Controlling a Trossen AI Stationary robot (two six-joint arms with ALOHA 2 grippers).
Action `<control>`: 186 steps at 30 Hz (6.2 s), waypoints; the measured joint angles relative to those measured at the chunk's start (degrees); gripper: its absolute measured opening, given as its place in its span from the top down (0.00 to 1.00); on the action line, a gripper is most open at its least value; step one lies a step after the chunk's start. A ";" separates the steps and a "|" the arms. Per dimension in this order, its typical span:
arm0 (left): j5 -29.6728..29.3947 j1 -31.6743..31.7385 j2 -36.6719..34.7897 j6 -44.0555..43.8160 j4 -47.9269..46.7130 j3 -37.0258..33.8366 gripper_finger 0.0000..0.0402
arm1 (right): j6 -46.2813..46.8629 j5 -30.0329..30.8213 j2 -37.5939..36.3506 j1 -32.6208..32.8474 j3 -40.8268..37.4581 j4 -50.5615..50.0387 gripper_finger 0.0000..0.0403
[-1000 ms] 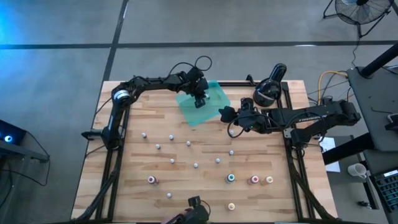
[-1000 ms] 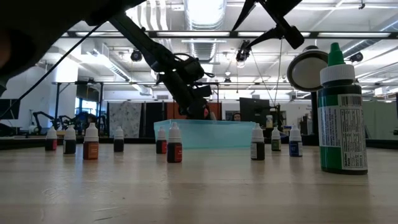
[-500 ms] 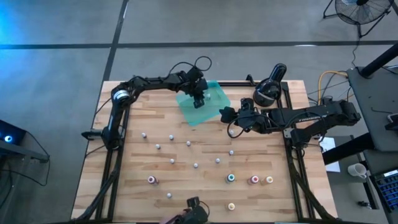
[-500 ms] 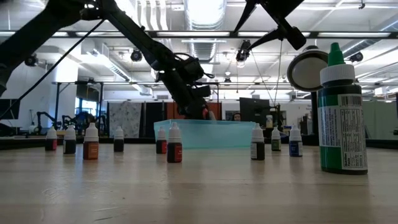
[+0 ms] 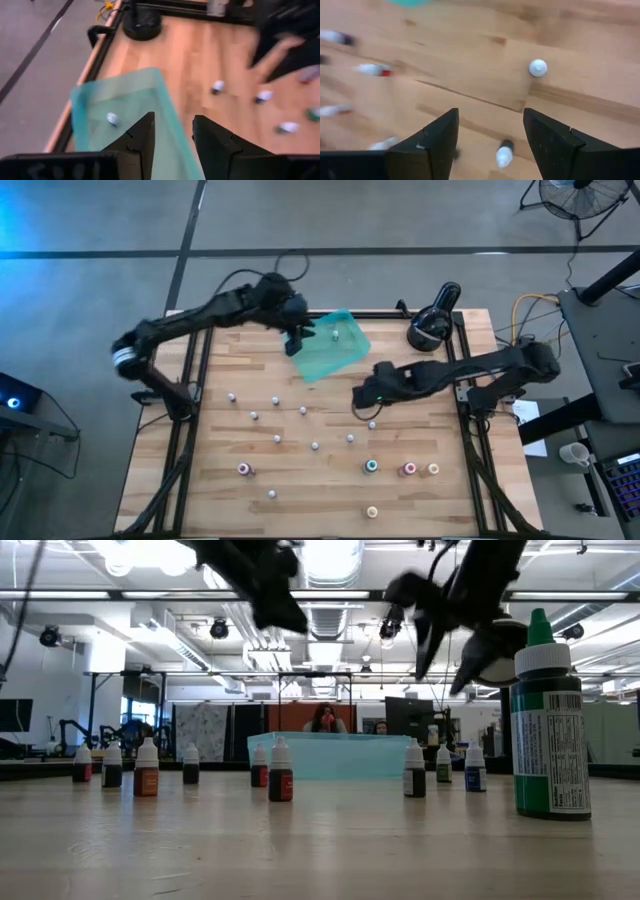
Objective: Pick & Place food coloring
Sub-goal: Put the blue small food coloring into the green bin, then put the green small food coloring into the green bin
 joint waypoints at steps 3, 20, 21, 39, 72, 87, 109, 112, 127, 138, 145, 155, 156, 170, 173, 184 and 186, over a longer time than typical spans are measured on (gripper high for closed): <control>0.02 -1.63 -7.32 -5.30 -0.31 -5.04 0.74 | 0.89 -0.82 3.96 -0.65 0.03 -0.54 0.49; -3.25 -2.85 -33.85 -25.18 4.91 -26.17 0.74 | -10.96 -8.84 13.33 -11.00 1.79 -3.48 0.51; -3.49 -2.85 -34.16 -25.29 4.81 -26.52 0.74 | -11.44 -9.30 13.66 -11.20 1.77 -3.48 0.51; -3.47 -2.85 -33.76 -24.10 4.85 -26.89 0.74 | -14.04 -9.98 14.64 -11.77 2.03 -2.39 0.69; -3.58 -2.85 -33.78 -23.90 4.83 -26.89 0.74 | -21.04 -9.97 14.72 -13.46 2.01 -2.05 0.87; -3.63 -2.85 -33.78 -23.82 4.83 -26.89 0.74 | -34.47 -0.78 16.44 -21.02 26.63 -14.22 0.89; -4.09 -2.81 -33.95 -23.14 2.64 -26.91 0.74 | -47.48 -7.82 41.14 -32.72 45.01 -18.78 0.85; -4.54 -2.81 -33.95 -22.44 2.40 -26.91 0.74 | -47.60 -8.38 41.70 -33.36 45.60 -18.36 0.85; -4.96 -2.81 -33.95 -22.50 2.27 -26.91 0.74 | -48.06 -10.18 42.16 -34.09 42.49 -16.17 0.84; -4.94 -2.81 -33.95 -22.55 2.25 -26.91 0.74 | -48.11 -10.41 42.16 -34.13 42.25 -15.22 0.75; -4.94 -2.81 -33.95 -22.55 2.23 -26.91 0.74 | -48.10 -9.95 42.09 -34.11 42.21 -15.48 0.65; -5.07 -2.81 -33.95 -20.45 2.21 -26.91 0.74 | -49.91 -7.70 36.52 -33.60 43.18 -15.50 0.54; -5.38 -2.81 -33.95 -19.73 2.17 -26.91 0.74 | -50.87 -7.08 35.58 -33.24 43.79 -15.50 0.54; -11.18 -2.79 -33.93 -16.46 2.16 -26.91 0.74 | -52.41 3.92 26.60 -29.65 51.47 -15.40 0.53; -11.17 -2.80 -33.91 -16.54 2.24 -26.91 0.74 | -52.30 3.90 26.62 -29.65 52.13 -15.54 0.53; -11.15 -2.79 -33.76 -16.58 2.23 -26.91 0.74 | -52.30 3.74 26.66 -29.28 52.24 -15.54 0.53; -11.15 -2.79 -33.76 -16.58 2.23 -26.91 0.74 | -52.30 3.71 26.66 -29.04 52.42 -15.54 0.53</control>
